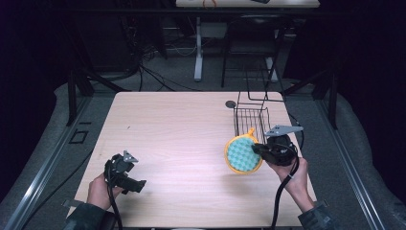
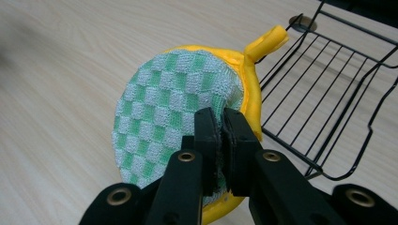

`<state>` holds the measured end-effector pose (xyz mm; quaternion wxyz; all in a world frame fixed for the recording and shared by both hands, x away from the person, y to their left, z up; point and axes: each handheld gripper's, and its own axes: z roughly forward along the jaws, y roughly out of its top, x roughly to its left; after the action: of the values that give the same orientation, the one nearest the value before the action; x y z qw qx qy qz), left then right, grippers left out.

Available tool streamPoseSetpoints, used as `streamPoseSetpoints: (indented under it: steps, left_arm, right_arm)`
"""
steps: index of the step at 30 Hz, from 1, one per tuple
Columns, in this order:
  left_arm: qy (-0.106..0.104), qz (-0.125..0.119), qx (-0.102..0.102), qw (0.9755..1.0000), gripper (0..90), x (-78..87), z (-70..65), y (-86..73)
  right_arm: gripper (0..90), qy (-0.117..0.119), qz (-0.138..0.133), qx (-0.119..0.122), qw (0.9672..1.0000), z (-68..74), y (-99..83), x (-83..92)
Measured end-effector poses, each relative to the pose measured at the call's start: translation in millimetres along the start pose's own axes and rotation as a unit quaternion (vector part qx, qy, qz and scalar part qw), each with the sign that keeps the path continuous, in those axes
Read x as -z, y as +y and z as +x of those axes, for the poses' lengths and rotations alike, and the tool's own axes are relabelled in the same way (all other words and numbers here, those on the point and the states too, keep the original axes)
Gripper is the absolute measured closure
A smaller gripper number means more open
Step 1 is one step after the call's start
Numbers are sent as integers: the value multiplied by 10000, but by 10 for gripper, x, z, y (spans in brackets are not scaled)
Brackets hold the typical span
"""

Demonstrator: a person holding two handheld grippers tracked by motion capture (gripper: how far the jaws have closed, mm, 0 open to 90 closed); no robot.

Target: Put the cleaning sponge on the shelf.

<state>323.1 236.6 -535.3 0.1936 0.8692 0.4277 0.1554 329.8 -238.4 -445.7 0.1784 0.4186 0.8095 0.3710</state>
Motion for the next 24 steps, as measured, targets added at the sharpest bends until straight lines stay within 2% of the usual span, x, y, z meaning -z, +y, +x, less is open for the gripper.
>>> streamPoseSetpoints:
  steps: [6,13,24]
  left_arm:
    - [10,-15,8,10000,19,1,-1,-1]
    - [-20,4,-21,10000,19,0,1,3]
    - [-25,7,-22,10000,19,0,1,3]
  right_arm:
    - [855,-78,-118,-104,9998,-89,41,14]
    - [855,-285,-175,-59,9994,-159,80,4]
    - [858,-555,-405,-352,9970,-378,125,-43]
